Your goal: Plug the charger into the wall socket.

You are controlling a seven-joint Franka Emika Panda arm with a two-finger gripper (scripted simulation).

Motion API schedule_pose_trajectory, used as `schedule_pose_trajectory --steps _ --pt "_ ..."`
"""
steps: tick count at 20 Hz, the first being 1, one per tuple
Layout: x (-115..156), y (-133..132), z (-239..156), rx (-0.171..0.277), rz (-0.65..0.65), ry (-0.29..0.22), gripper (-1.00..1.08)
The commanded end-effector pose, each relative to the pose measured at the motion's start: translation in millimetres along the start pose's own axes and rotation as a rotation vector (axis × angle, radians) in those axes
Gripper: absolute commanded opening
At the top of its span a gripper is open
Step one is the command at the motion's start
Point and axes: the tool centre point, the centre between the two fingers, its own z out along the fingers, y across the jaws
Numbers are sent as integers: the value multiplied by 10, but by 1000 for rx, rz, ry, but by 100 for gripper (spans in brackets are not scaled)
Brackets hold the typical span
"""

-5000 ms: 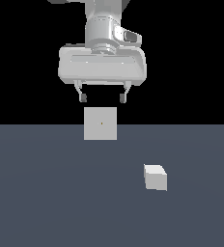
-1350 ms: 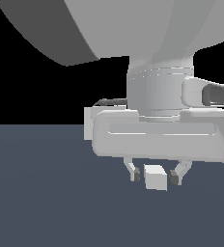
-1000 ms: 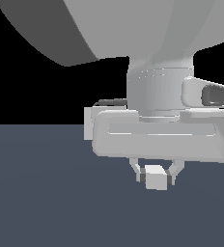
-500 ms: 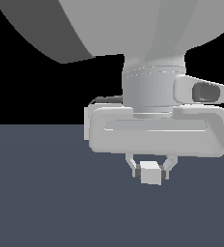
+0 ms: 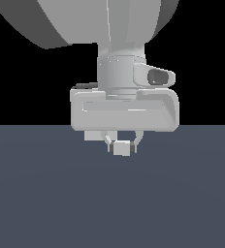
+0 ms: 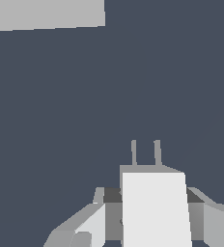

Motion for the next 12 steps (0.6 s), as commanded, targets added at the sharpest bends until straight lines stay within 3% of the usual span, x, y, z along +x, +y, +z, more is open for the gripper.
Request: schedule_pose_trajectory --steps 1,12 --pt "142 -182 -104 2 -13 1 -100" --pt "530 -670 -364 9 -50 1 -100"
